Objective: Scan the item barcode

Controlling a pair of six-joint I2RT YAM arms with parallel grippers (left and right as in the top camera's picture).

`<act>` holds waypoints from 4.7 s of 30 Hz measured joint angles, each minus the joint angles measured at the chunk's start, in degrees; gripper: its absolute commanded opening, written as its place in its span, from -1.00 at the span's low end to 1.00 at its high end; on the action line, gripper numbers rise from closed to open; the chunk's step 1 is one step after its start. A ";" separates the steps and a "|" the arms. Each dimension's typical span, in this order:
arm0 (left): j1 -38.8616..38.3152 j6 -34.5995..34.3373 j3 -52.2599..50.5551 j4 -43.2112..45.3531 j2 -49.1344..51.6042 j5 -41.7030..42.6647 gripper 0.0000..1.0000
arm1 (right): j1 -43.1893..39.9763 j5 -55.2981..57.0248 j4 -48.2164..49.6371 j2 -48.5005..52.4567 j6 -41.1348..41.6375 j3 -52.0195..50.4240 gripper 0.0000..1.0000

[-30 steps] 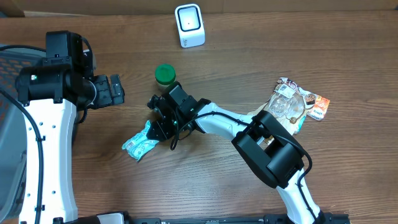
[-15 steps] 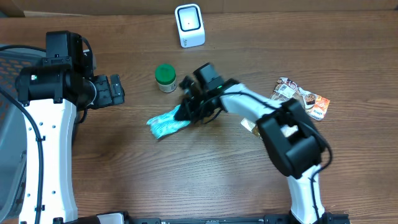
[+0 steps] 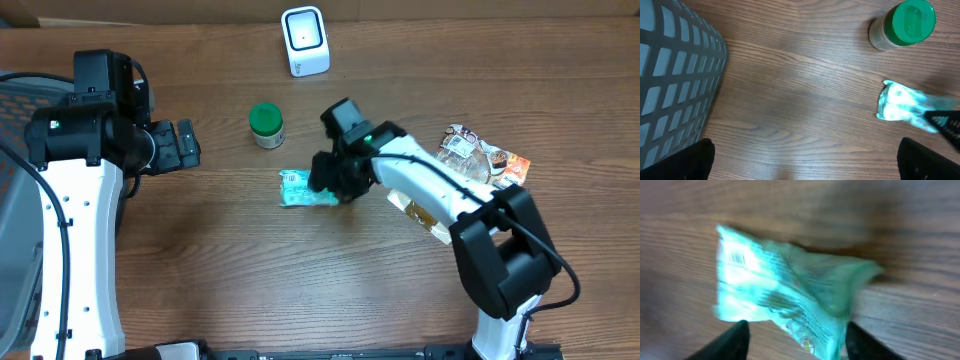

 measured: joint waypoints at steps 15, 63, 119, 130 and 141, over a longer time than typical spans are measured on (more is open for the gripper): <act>0.00 0.00 0.00 0.00 0.00 0.00 0.99 | -8.48 -7.15 0.33 1.38 -6.36 -0.46 -0.07; 0.00 0.00 0.00 -0.04 0.00 0.02 0.99 | -16.98 -34.82 21.11 -26.43 -5.11 -16.72 -0.92; 0.00 0.00 0.00 0.00 0.13 0.00 0.99 | -3.98 55.52 53.46 23.52 -87.19 35.41 -0.92; 0.00 -0.02 0.00 0.00 0.13 0.00 0.99 | -3.98 49.99 55.69 28.59 -97.29 35.41 -0.92; 0.00 0.00 0.00 0.00 0.13 0.00 0.99 | -3.82 47.80 49.44 28.68 -98.57 35.41 -0.92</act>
